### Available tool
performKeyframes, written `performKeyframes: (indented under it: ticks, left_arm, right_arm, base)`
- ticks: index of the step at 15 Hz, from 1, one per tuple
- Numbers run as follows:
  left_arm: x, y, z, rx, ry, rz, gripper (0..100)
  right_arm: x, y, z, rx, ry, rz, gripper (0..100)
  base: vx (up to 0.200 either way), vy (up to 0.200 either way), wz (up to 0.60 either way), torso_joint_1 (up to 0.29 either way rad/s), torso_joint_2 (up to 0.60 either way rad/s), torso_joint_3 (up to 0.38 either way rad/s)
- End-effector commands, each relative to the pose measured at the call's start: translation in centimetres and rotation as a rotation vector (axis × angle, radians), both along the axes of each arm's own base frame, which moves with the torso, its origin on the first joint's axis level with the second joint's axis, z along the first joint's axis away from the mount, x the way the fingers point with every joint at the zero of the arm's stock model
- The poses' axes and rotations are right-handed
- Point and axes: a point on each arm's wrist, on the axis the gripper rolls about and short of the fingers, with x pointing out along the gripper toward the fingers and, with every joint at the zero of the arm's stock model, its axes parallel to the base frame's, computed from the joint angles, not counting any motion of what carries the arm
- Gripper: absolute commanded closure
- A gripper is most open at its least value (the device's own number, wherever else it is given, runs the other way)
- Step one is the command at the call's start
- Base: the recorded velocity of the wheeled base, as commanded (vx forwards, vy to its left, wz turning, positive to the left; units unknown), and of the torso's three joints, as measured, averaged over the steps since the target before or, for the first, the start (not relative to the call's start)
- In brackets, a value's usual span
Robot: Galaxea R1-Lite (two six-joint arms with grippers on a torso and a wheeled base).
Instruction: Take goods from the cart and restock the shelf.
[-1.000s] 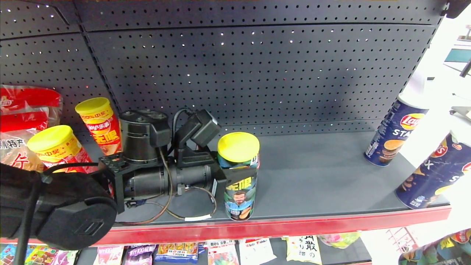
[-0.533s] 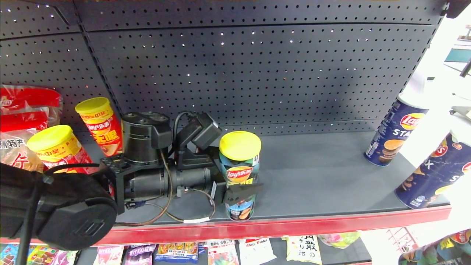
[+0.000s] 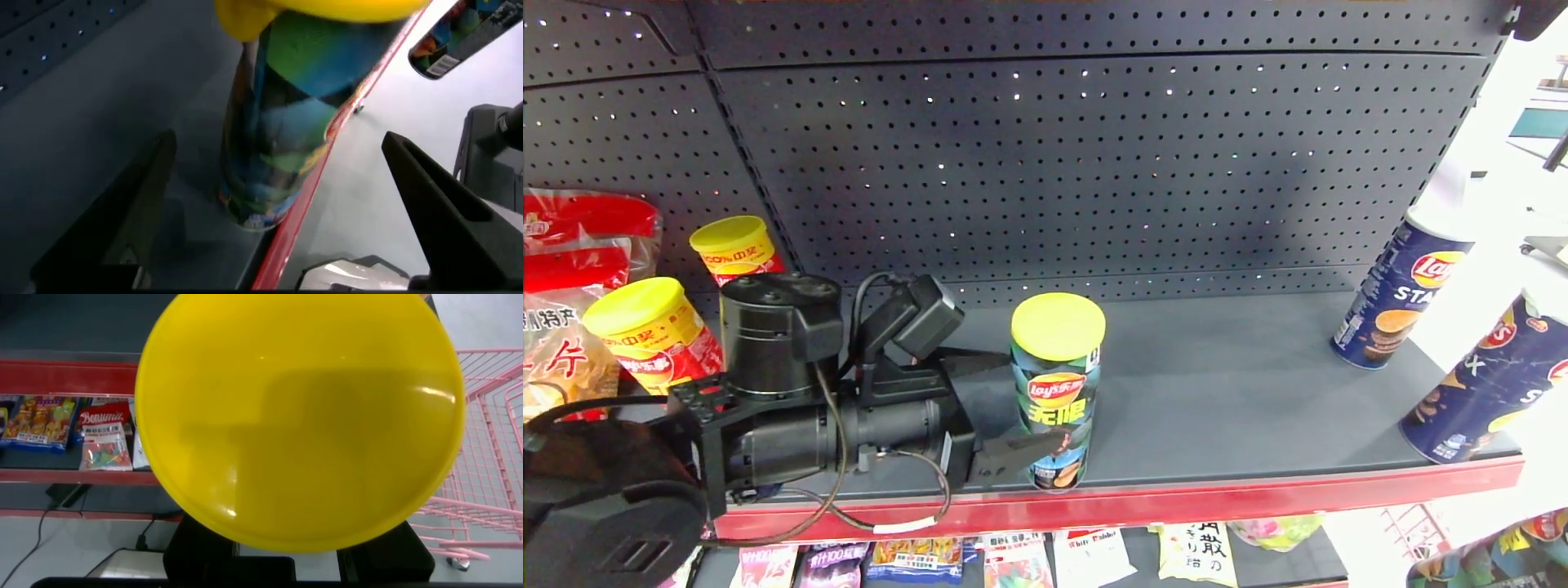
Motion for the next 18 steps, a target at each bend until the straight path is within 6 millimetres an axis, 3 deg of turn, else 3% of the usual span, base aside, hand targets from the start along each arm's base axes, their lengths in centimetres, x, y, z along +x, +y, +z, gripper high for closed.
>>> performKeyframes:
  ticks: [1,6,10,14,16,18]
  left_arm:
    - [-1.5,1.8,0.8,-0.016,-0.023,0.026,0]
    - [-5.4,4.8,0.1,-0.004,-0.015,0.06,0]
    - [-9.2,7.5,0.0,0.009,-0.071,0.269,0]
    - [-11.4,8.9,-0.5,-0.034,-0.053,0.308,0]
    - [-11.8,9.2,-0.6,-0.033,-0.063,0.344,0]
    - [-11.9,9.4,-0.7,-0.027,-0.073,0.387,0]
  right_arm:
    - [0.0,0.0,-0.1,-0.001,0.005,0.001,100]
    - [0.2,0.0,0.4,0.0,-0.001,0.009,100]
    - [2.0,0.3,3.3,0.011,-0.011,0.042,100]
    - [2.8,0.7,6.5,0.036,-0.065,0.145,100]
    - [4.6,1.6,9.0,0.041,-0.068,0.242,100]
    - [7.9,2.7,10.7,0.036,-0.021,0.276,100]
  base:
    - [0.0,0.0,0.0,0.0,0.0,0.0]
    - [0.0,0.0,0.0,0.0,0.0,0.0]
    - [0.0,0.0,0.0,0.0,0.0,0.0]
    - [0.0,0.0,0.0,0.0,0.0,0.0]
    - [0.0,0.0,0.0,0.0,0.0,0.0]
    - [0.0,0.0,0.0,0.0,0.0,0.0]
